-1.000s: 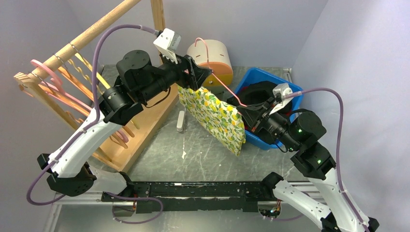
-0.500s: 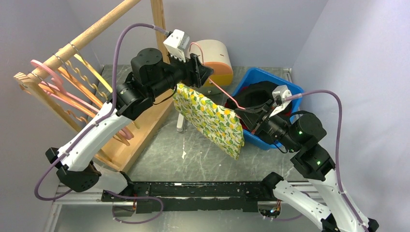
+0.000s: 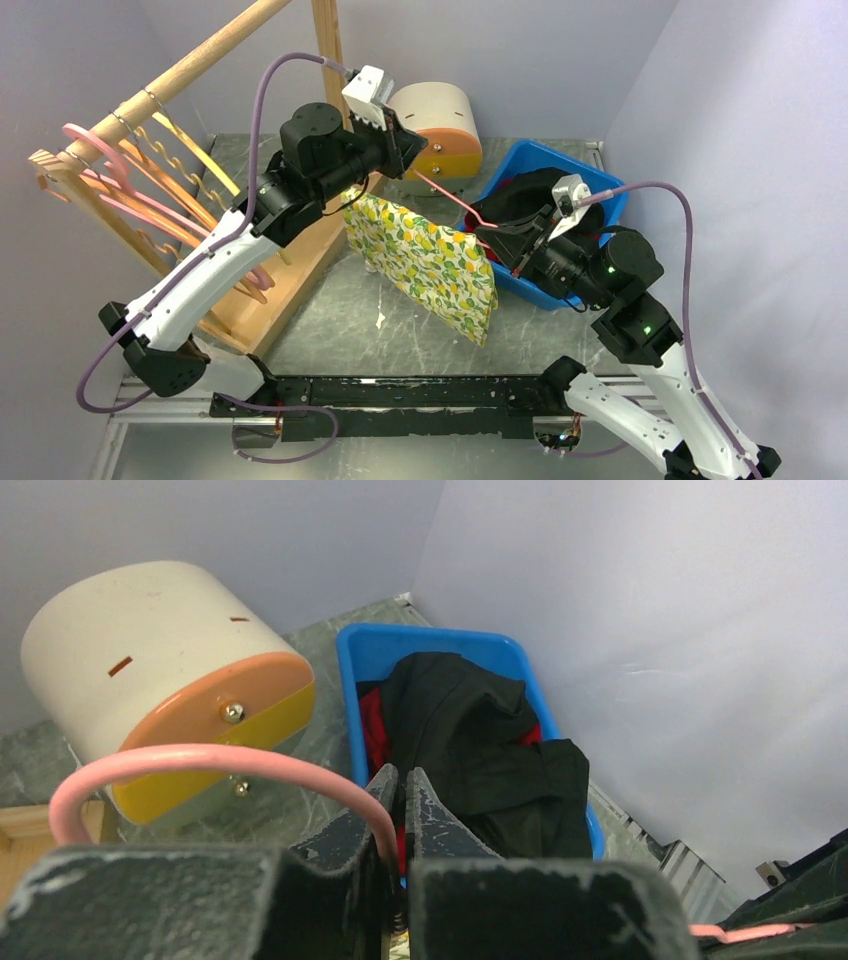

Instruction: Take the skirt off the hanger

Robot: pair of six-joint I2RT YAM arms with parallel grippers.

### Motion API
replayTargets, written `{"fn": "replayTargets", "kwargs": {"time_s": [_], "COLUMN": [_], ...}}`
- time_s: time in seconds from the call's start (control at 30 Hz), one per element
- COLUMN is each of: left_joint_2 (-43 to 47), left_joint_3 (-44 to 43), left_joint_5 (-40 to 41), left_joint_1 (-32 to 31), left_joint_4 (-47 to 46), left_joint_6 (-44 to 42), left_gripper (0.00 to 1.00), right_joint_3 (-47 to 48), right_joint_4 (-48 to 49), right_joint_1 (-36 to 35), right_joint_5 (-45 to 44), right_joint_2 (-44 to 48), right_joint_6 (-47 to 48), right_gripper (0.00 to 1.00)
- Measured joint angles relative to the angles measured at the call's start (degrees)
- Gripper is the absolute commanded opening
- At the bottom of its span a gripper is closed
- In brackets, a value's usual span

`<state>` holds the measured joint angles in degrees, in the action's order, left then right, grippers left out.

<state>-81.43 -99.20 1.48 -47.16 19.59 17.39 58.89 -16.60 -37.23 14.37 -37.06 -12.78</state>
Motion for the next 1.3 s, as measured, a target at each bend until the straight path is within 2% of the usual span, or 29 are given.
{"fn": "replayTargets", "kwargs": {"time_s": [0.1,0.2,0.33,0.43,0.7,0.97,1.3], "left_joint_2": [2.23,4.61,6.62,8.48,9.46,9.35,9.88], "left_joint_3": [3.63,6.40,8.28,10.43,10.27,7.85,7.56], "left_joint_5": [0.63,0.94,1.84,2.47,5.44,9.53,12.83], "left_joint_1": [0.13,0.07,-0.15,-0.20,-0.20,-0.20,-0.20], "left_joint_4": [-1.46,-1.84,-3.15,-5.49,-9.49,-10.84,-12.44], "left_joint_6": [0.33,0.94,1.29,1.29,0.17,-2.36,-2.95], "left_gripper": [0.07,0.07,0.07,0.07,0.07,0.07,0.07], "right_joint_3": [0.00,0.07,0.42,0.94,3.34,2.10,-8.15], "right_joint_4": [-0.11,0.81,0.76,-0.83,-8.04,-14.51,-16.37], "right_joint_1": [0.00,0.00,0.00,0.00,0.00,0.00,0.00], "right_joint_5": [-0.35,-2.23,-5.64,-8.13,-18.18,-26.01,-24.17], "right_joint_2": [-0.11,0.09,0.20,0.59,4.46,11.89,13.25], "right_joint_6": [0.04,-0.17,-0.70,-0.72,-1.29,-5.79,-12.98], "right_gripper": [0.31,0.51,0.72,0.83,1.00,1.00,1.00]}}
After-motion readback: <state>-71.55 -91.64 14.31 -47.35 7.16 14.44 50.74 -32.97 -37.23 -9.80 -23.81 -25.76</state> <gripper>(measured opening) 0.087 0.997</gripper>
